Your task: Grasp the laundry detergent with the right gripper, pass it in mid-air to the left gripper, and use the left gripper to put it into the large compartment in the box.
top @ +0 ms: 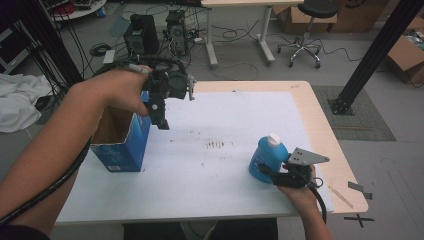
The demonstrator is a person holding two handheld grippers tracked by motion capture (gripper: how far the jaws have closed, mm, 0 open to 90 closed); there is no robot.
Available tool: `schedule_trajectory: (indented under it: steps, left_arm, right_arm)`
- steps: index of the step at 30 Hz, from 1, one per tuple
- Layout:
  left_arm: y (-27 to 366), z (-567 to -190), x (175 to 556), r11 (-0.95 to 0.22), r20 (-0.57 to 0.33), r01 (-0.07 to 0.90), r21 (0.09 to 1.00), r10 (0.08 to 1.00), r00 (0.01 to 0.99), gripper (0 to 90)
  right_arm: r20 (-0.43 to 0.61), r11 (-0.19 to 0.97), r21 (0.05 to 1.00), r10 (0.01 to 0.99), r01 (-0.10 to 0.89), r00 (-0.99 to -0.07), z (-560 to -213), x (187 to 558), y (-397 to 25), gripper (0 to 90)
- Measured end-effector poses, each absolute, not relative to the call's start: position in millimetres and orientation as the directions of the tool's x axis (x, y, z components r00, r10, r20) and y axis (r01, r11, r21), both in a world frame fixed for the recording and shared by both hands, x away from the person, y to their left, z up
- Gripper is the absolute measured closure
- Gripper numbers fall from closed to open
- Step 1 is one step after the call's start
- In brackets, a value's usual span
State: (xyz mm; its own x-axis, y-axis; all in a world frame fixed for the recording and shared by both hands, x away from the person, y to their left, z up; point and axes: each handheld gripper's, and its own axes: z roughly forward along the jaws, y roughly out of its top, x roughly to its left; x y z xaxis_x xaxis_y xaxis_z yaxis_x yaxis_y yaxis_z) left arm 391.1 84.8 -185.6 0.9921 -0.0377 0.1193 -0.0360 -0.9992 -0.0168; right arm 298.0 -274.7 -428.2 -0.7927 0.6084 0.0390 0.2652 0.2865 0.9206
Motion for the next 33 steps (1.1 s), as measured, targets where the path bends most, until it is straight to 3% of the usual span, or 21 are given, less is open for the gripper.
schedule_trajectory:
  steps: [33]
  left_arm:
    - [85.3, -191.3, 391.6, -0.999, 0.113, -0.036, -0.01, -0.037, 0.993, 0.3]
  right_arm:
    - [0.038, 0.297, 0.918, 0.595, 0.263, -0.803, -425.7, 297.3, -274.0, 44.7]
